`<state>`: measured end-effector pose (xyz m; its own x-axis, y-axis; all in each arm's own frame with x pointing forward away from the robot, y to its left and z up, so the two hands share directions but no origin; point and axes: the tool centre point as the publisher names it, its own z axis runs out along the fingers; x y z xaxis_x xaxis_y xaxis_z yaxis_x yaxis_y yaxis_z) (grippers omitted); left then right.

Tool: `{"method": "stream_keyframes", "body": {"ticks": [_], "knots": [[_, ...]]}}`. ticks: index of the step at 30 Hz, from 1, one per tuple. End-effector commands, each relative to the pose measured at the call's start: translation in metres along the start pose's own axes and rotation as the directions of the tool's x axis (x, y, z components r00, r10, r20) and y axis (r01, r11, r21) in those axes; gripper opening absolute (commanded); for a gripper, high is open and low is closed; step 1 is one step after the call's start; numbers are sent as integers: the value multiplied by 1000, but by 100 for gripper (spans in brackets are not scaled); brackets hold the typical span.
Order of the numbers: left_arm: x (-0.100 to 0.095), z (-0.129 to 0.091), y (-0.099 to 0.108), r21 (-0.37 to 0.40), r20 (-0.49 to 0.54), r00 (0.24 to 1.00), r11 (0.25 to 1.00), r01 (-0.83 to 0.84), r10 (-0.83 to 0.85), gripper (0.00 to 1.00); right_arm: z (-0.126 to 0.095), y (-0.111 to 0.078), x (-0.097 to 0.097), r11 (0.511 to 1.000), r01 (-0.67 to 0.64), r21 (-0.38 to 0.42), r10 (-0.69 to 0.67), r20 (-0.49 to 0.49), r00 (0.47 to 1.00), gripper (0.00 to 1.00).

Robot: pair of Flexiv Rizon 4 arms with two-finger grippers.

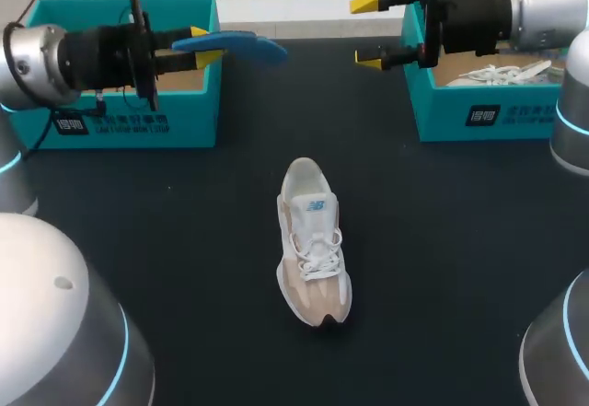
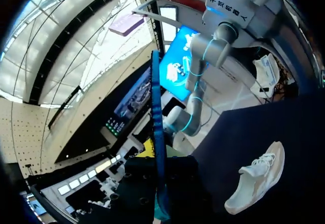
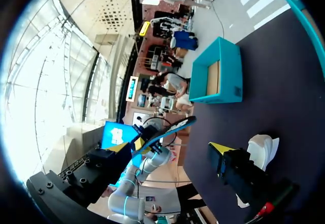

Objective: Take the shoe out of the shoebox, open the shoe tongue, remove and reinsert the insole, then place the shoe into the shoebox

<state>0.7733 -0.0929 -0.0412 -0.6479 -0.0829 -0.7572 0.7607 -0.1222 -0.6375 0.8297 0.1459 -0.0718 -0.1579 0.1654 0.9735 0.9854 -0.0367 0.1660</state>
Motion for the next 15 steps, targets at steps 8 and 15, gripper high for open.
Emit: {"method": "stream_keyframes", "body": {"ticks": [8,15], "knots": [[-1,-6,-3,-65,-471,659,768,637,-586,0,1,-1,0,1000,-1,-2,1,2,1000,100],[-1,-6,-3,-65,-471,659,768,637,-586,0,1,-1,0,1000,-1,-2,1,2,1000,100]]}}
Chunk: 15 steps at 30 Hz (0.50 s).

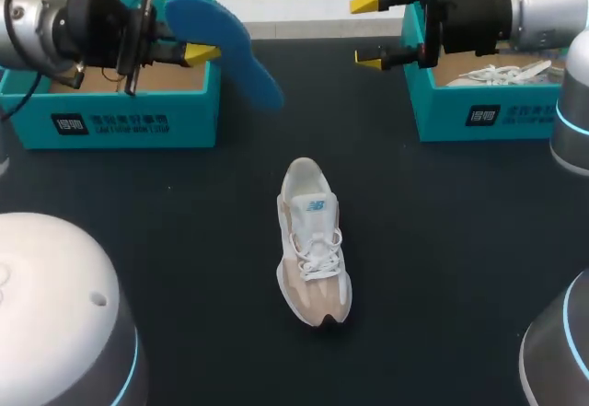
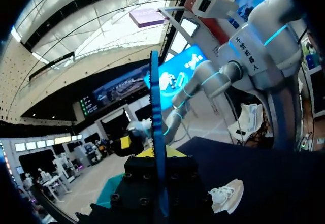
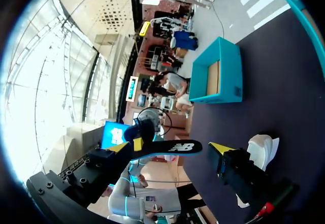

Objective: Take the shoe out of the shoebox, open the shoe tongue, remove and reinsert the insole, then place the shoe into the shoebox

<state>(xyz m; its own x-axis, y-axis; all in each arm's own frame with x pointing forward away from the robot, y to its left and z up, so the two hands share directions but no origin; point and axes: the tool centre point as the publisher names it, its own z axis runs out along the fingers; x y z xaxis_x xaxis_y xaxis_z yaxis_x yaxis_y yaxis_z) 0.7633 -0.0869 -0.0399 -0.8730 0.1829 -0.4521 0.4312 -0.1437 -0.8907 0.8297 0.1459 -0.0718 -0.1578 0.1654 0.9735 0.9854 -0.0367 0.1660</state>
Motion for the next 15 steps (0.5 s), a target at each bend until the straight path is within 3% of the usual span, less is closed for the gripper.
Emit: {"method": "stream_keyframes", "body": {"ticks": [1,5,8,10,12,15], "knots": [[-8,-2,3,-5,-284,921,961,276,-267,0,1,-1,0,1000,-1,-2,1,2,1000,100],[-8,-2,3,-5,-284,921,961,276,-267,0,1,-1,0,1000,-1,-2,1,2,1000,100],[-8,6,4,-257,-271,868,900,352,-417,0,1,-1,0,1000,-1,-2,1,2,1000,100],[-9,10,5,-347,-254,825,844,409,-505,0,1,-1,0,1000,-1,-2,1,2,1000,100],[-9,11,8,-418,-215,793,787,454,-571,0,1,-1,0,1000,-1,-2,1,2,1000,100],[-6,11,10,-455,-122,768,723,520,-629,0,1,-1,0,1000,-1,-2,1,2,1000,100]]}}
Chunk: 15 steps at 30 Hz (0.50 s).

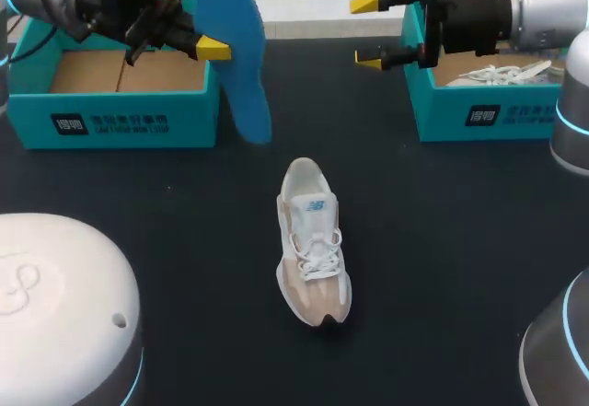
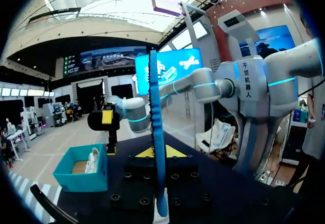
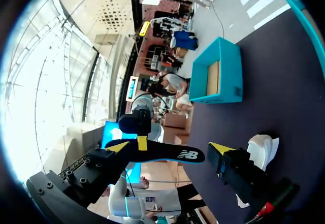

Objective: Take the shoe out of the shoebox, open the shoe tongue, remove and reinsert the insole, then place the shoe into the shoebox

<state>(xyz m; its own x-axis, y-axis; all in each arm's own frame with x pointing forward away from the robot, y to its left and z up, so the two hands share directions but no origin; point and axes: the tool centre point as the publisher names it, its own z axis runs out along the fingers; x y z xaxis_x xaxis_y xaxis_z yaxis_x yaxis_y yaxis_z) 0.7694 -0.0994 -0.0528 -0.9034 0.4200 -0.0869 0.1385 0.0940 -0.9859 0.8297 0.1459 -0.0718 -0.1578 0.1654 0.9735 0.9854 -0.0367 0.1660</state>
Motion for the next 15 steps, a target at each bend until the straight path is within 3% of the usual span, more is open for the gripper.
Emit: {"method": "stream_keyframes", "body": {"ticks": [1,9,13,15], "knots": [[-1,-2,-6,-222,54,951,925,307,-303,0,1,-1,0,1000,-1,-2,1,2,1000,100],[7,-4,0,28,272,880,917,398,-390,0,1,-1,0,1000,-1,-2,1,2,1000,100],[7,-3,5,136,299,854,904,404,-427,0,1,-1,0,1000,-1,-2,1,2,1000,100],[6,-2,7,146,272,858,900,411,-436,0,1,-1,0,1000,-1,-2,1,2,1000,100]]}}
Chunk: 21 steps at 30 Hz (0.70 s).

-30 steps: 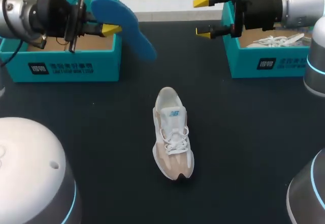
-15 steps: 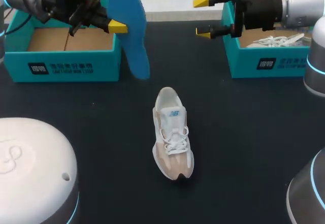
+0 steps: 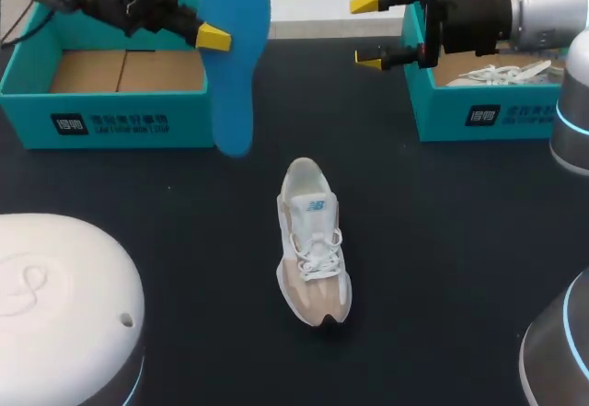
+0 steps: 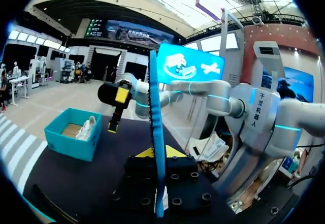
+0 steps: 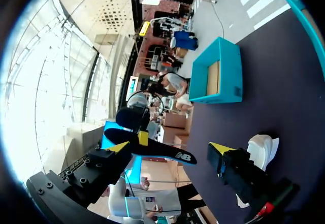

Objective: Take the shoe out of the shoebox, open the shoe tongue, remove and reinsert the insole, then place the shoe into the shoebox

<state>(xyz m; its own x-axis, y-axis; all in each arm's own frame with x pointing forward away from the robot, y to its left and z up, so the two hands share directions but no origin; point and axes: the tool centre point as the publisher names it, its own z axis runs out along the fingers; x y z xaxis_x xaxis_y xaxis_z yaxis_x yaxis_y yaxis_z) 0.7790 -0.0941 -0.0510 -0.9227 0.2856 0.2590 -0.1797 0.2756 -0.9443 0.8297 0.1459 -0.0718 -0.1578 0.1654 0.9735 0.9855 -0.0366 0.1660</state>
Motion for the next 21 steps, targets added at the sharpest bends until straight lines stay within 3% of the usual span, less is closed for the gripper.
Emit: {"method": "stream_keyframes", "body": {"ticks": [1,14,15,19,21], "knots": [[9,6,11,180,191,976,981,74,-109,0,1,-1,0,1000,-1,-2,1,2,1000,100],[8,4,10,188,192,971,976,108,-144,0,1,-1,0,1000,-1,-2,1,2,1000,100],[6,3,9,248,117,965,947,202,-236,0,1,-1,0,1000,-1,-2,1,2,1000,100],[3,1,4,397,18,932,858,326,-362,0,1,-1,0,1000,-1,-2,1,2,1000,100],[2,1,4,430,-55,904,807,405,-424,0,1,-1,0,1000,-1,-2,1,2,1000,100]]}}
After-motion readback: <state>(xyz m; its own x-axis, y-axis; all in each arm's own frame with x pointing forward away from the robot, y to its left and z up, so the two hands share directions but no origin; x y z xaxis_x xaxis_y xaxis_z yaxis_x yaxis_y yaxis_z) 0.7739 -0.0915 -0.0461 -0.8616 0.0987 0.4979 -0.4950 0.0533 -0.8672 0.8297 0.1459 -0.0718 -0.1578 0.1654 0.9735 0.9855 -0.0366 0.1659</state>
